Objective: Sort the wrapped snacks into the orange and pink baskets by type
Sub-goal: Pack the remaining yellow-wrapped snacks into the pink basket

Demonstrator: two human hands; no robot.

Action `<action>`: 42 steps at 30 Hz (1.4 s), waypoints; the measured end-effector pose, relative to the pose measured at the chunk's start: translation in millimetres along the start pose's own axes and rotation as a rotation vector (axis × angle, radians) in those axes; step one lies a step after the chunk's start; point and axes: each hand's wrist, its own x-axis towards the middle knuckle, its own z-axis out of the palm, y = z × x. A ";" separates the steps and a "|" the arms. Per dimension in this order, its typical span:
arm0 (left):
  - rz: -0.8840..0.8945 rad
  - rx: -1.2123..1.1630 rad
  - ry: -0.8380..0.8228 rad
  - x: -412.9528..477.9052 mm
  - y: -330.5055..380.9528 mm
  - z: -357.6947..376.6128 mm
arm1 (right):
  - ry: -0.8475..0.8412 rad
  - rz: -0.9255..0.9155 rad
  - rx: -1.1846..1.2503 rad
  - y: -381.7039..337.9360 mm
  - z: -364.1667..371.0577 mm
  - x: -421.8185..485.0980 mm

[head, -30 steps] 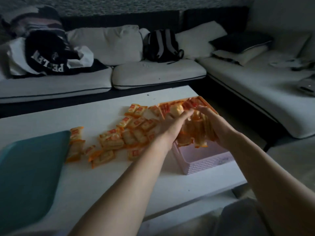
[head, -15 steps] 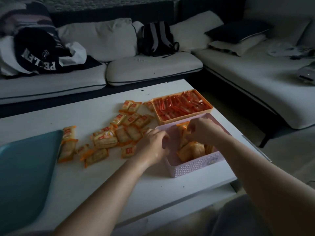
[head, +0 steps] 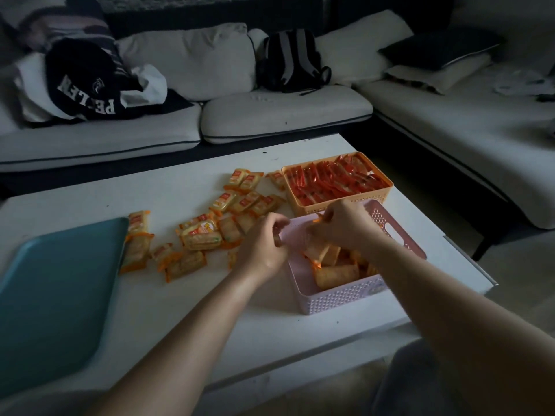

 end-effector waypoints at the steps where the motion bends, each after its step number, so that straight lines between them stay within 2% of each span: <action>1: -0.014 -0.041 0.001 1.6 0.5 0.5 | 0.002 0.021 0.005 -4.1 7.6 1.4; 4: -0.009 -0.054 -0.066 4.2 2.3 0.0 | -0.044 0.100 0.078 -16.1 27.5 5.4; 7: 0.010 0.135 -0.137 10.1 0.1 0.8 | -0.156 0.123 0.159 -24.1 39.6 10.3; 10: 0.052 0.358 -0.066 15.1 -0.1 0.9 | -0.248 0.110 0.293 -22.5 31.9 14.7; 11: 0.057 0.425 -0.047 15.5 0.3 1.5 | -0.230 0.104 0.294 -16.7 26.7 16.5; 13: 0.057 0.506 -0.016 15.0 -2.2 1.6 | -0.088 0.016 0.065 -2.5 17.0 19.7; 14: 0.050 0.505 -0.008 15.2 -4.1 1.0 | -0.029 -0.020 -0.078 5.2 15.2 20.8; 16: 0.025 0.445 -0.012 16.1 -7.2 0.0 | -0.014 -0.066 -0.241 15.1 13.7 19.7; 22: -0.044 0.378 -0.012 17.0 -5.7 0.6 | -0.066 -0.061 -0.385 21.4 19.1 19.0; 27: -0.071 0.370 0.018 16.6 -5.8 2.7 | -0.028 -0.034 -0.361 32.8 27.8 23.6; 33: -0.102 0.362 -0.004 16.3 -7.1 2.5 | -0.239 -0.058 -0.304 27.8 -2.0 13.5; 36: -0.098 0.362 -0.005 15.5 -7.0 3.5 | -0.218 -0.058 -0.206 24.8 -2.5 11.7; 39: -0.091 0.386 -0.009 15.1 -6.7 2.8 | -0.139 0.052 -0.077 12.1 11.6 17.7; 42: -0.031 0.475 0.014 11.9 -4.6 3.9 | -0.054 0.120 -0.063 -5.0 31.7 19.5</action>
